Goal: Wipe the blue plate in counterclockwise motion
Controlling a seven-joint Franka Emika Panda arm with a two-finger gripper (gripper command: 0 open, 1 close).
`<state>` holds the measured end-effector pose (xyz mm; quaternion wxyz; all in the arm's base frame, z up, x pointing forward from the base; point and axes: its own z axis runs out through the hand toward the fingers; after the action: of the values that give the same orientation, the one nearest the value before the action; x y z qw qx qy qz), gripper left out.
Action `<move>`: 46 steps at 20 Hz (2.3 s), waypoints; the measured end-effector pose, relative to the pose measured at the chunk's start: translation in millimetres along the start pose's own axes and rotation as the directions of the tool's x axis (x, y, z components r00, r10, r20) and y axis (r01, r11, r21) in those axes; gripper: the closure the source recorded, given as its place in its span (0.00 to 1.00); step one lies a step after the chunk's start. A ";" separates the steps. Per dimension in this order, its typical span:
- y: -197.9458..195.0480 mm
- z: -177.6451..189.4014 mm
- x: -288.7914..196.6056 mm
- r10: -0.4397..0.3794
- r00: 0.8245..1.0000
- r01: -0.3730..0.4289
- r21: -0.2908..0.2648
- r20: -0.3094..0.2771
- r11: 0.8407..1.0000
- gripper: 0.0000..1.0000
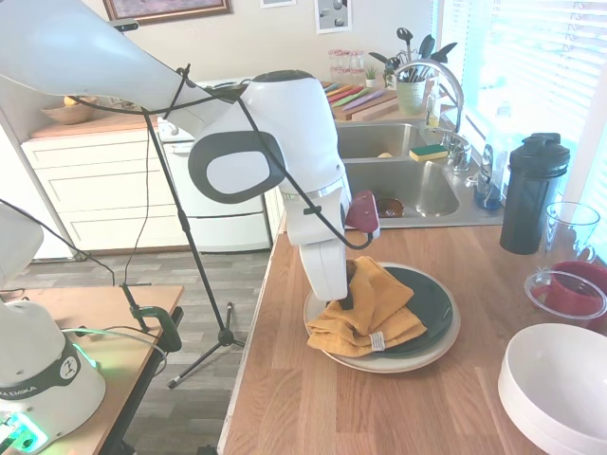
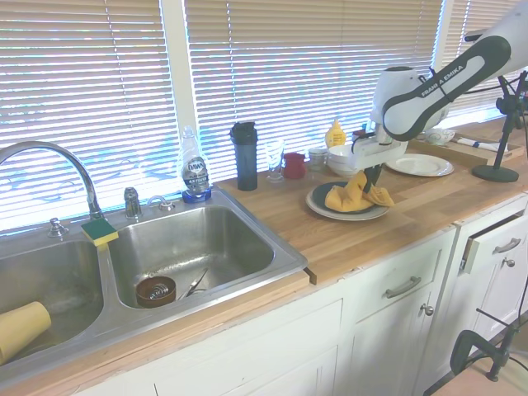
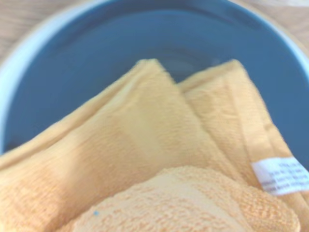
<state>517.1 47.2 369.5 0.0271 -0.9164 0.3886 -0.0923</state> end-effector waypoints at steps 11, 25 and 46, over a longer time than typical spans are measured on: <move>-44.5 6.9 58.6 0.038 0.996 -0.035 -0.047 0.077 0.998 1.00; -103.7 0.1 -29.7 -0.105 0.994 0.106 -0.051 0.026 0.993 1.00; -27.8 19.7 50.9 0.002 0.996 0.001 -0.031 0.090 1.000 1.00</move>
<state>575.1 29.7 361.0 0.0304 -0.9198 0.3887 -0.0449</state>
